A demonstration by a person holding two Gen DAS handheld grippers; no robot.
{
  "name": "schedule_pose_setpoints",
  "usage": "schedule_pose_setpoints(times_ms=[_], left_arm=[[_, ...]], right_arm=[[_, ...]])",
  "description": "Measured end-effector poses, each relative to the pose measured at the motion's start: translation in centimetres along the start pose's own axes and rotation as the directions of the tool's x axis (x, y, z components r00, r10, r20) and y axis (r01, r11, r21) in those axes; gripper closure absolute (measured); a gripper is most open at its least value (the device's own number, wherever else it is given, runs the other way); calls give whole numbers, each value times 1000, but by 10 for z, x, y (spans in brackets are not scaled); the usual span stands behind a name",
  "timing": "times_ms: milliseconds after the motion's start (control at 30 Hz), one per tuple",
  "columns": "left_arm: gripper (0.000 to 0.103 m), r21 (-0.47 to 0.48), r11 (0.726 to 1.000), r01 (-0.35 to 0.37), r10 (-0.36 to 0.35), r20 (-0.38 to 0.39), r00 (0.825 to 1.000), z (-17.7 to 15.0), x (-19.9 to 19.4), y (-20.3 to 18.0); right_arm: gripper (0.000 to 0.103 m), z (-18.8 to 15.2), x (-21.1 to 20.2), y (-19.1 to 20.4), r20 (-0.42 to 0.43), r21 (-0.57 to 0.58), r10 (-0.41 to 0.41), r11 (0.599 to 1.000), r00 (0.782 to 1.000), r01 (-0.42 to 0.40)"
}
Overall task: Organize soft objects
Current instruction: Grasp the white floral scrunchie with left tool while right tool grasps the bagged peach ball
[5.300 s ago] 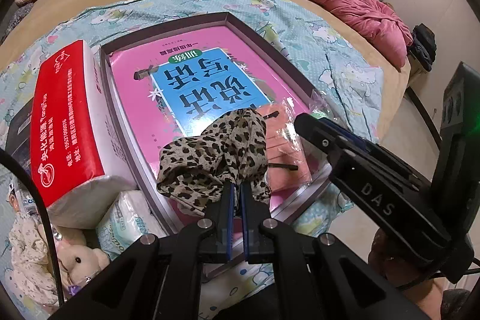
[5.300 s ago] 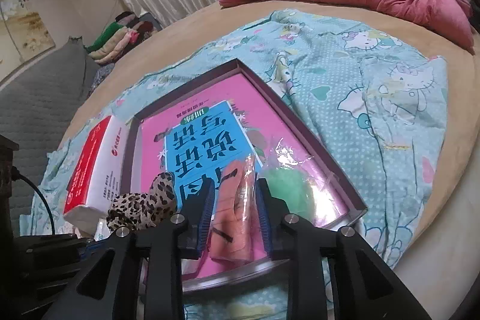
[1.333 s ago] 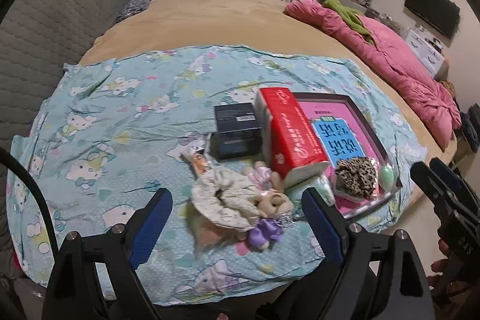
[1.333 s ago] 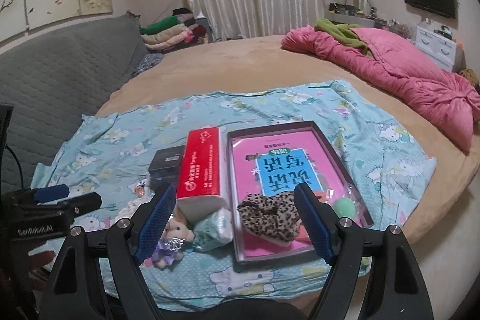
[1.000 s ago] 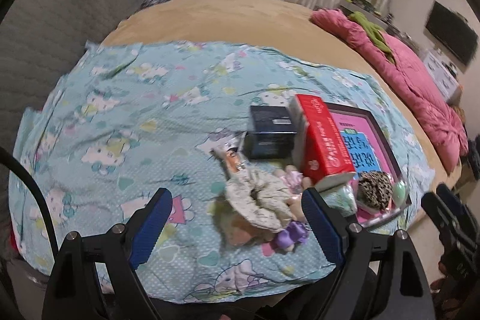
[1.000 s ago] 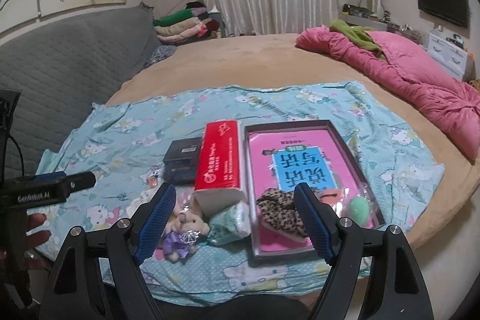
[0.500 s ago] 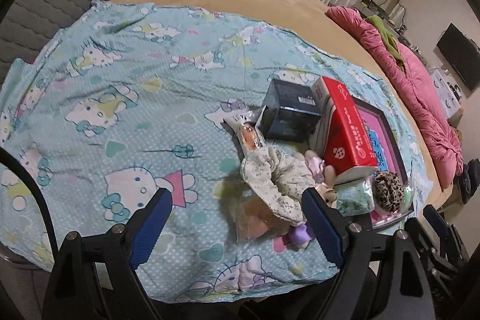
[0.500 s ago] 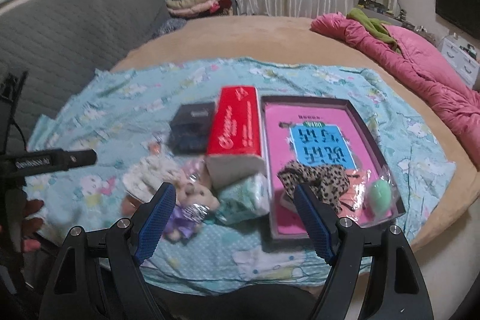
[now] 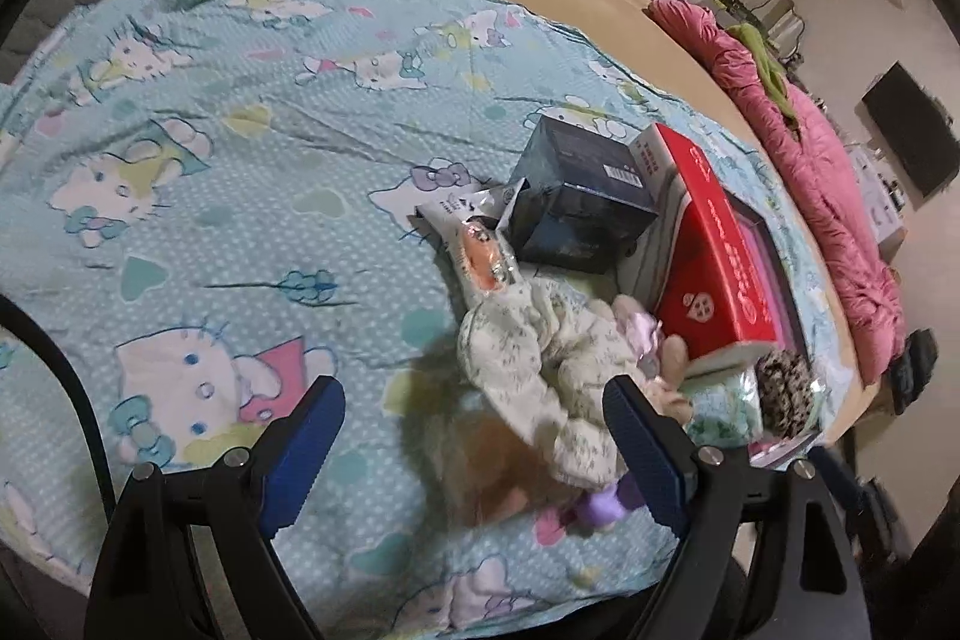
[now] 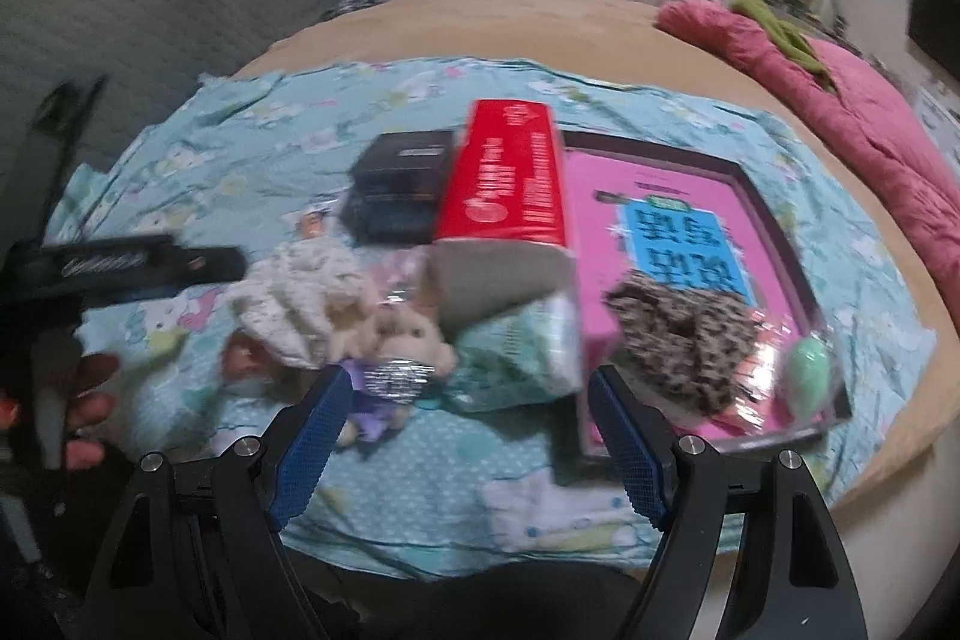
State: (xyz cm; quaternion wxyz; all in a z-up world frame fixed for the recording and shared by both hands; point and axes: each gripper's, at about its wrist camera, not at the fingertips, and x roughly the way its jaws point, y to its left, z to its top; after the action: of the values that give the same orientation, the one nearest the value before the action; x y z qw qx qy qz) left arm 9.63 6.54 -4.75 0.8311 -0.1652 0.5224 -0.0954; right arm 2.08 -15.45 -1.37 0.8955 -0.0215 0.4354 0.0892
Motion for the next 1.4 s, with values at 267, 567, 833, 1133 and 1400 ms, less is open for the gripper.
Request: schedule_pose_setpoints(times_ms=[267, 567, 833, 1133, 1400], left_arm=[[24, -25, 994, 103, -105, -72, 992, 12, 30, 4], [81, -46, 979, 197, -201, -119, 972, 16, 50, 5], [95, -54, 965, 255, -257, -38, 966, 24, 34, 15], [95, -98, 960, 263, -258, 60, 964, 34, 8, 44], [95, -123, 961, 246, -237, 83, 968, 32, 0, 61]], right_arm=[[21, 0, 19, 38, -33, -67, 100, 993, 994, -102], [21, 4, 37, 54, -52, -97, 106, 989, 993, -111], [21, 6, 57, 79, -71, -146, 153, 976, 986, -162], [21, 9, 87, 111, -87, -215, 137, 965, 987, -153], [24, 11, 112, 130, -83, -285, 108, 950, 991, -127]])
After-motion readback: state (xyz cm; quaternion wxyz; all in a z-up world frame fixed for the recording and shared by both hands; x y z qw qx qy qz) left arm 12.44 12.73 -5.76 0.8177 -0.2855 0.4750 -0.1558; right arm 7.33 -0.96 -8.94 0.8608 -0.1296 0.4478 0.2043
